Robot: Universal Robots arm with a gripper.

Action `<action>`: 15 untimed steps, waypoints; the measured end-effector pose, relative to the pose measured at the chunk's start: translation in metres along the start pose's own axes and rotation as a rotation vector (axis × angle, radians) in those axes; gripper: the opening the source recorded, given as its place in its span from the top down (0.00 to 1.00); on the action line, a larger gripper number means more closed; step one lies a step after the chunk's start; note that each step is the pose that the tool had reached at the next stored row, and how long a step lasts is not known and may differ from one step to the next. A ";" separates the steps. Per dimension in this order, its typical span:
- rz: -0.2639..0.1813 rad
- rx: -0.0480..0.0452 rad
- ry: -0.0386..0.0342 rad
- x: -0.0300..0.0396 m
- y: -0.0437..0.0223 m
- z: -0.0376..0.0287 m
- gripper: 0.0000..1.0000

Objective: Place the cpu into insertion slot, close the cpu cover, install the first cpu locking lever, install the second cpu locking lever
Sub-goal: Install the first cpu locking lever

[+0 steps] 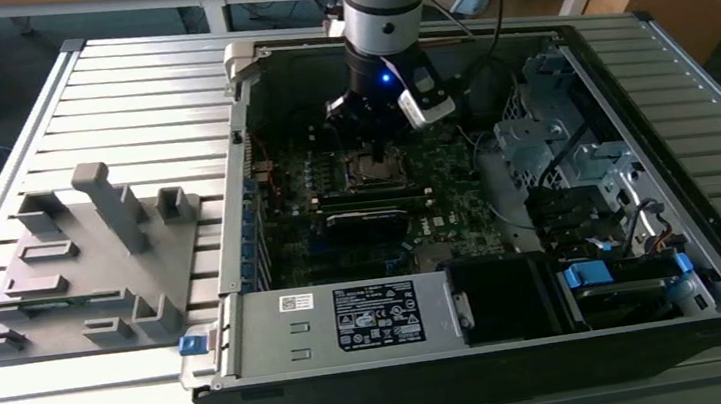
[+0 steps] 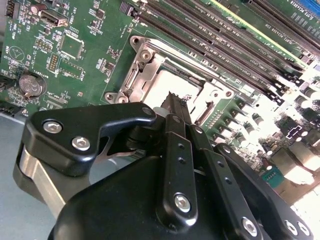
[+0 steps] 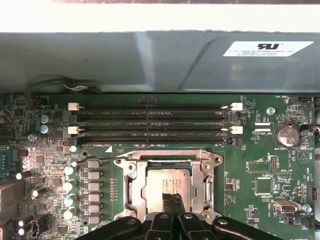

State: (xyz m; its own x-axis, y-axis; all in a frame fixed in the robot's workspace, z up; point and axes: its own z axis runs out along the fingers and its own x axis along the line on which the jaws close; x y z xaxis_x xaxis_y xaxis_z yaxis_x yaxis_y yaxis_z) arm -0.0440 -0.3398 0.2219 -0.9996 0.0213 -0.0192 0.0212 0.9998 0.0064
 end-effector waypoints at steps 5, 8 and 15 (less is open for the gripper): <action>0.000 -0.0002 0.0002 -0.0001 0.0001 -0.0026 0.90; 0.000 -0.0002 0.0002 -0.0001 0.0000 -0.0027 0.90; 0.000 -0.0003 0.0001 -0.0001 0.0001 -0.0034 0.90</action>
State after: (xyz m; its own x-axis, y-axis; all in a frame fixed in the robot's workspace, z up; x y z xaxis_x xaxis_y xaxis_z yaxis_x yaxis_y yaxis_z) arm -0.0439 -0.3398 0.2252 -0.9996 0.0213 -0.0191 0.0212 0.9998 0.0067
